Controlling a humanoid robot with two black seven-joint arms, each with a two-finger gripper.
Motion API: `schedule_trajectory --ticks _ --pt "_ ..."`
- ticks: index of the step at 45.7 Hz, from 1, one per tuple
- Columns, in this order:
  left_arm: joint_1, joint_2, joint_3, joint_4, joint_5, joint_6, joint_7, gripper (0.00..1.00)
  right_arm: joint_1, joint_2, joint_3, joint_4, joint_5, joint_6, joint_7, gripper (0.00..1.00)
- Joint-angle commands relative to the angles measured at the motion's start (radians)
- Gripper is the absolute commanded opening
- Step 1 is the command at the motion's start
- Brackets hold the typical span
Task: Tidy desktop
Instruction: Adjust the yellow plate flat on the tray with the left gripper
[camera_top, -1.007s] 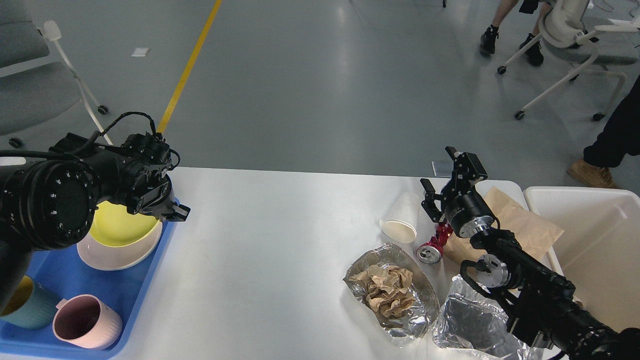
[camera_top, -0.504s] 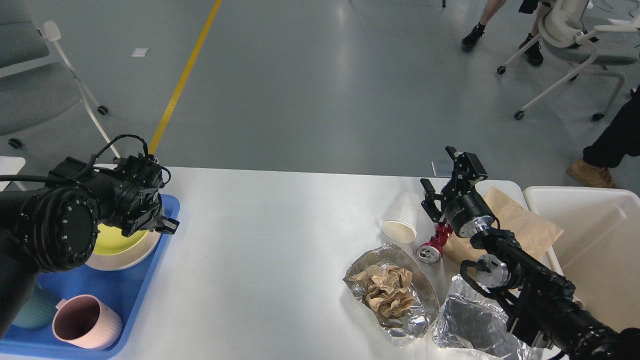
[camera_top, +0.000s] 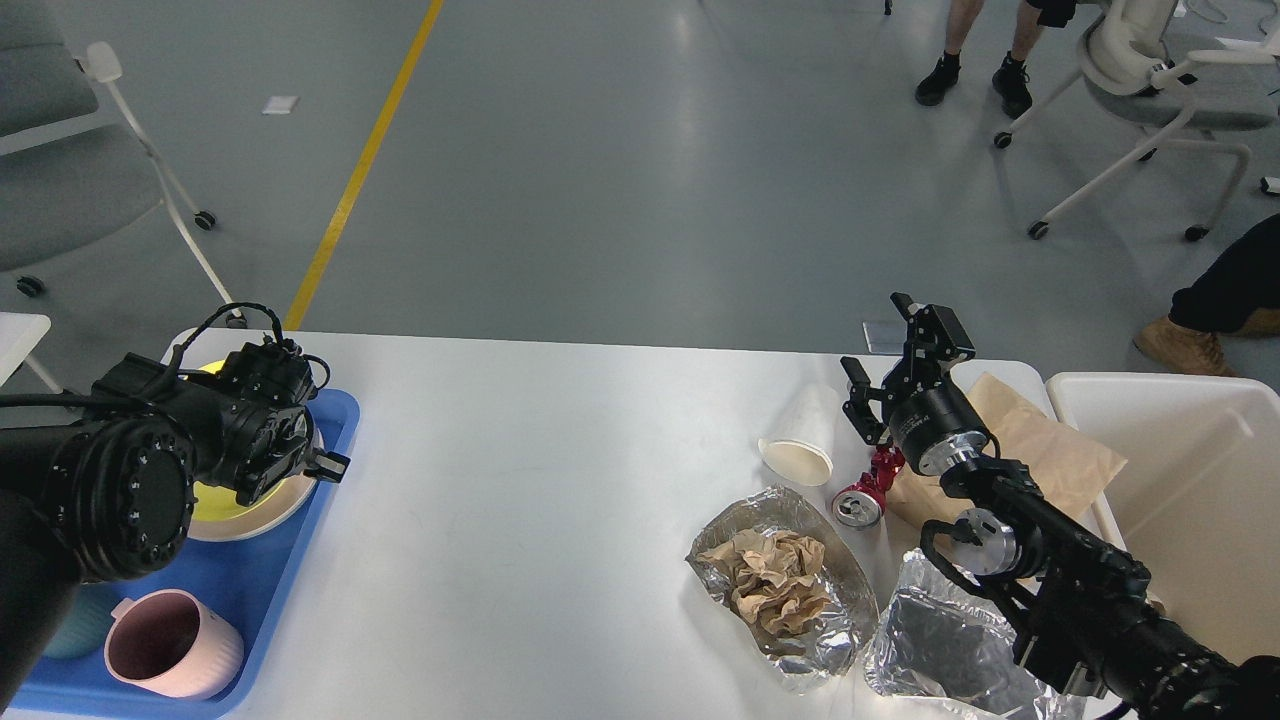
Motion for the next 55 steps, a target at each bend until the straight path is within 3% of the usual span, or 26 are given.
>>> schedule_trajectory --ticks 1,15,35,49,55 --pt "0.002 0.0 0.0 0.0 0.0 0.015 0.0 0.0 0.0 0.0 0.0 0.001 0.0 0.0 0.0 1.0" --pt "0.001 0.0 -0.002 -0.002 -0.008 0.031 -0.003 0.09 0.0 0.0 0.0 0.001 0.0 0.0 0.0 1.0" --pt "0.001 0.0 -0.003 -0.003 -0.014 0.014 -0.006 0.34 0.0 0.0 0.0 -0.001 0.0 0.0 0.0 1.0" --pt "-0.001 -0.003 -0.011 -0.014 -0.014 0.009 -0.006 0.55 0.0 0.0 0.0 -0.001 0.0 0.0 0.0 1.0" --pt "-0.011 -0.003 -0.014 -0.038 -0.014 -0.017 -0.009 0.68 0.0 0.0 0.0 -0.001 0.0 0.0 0.0 1.0"
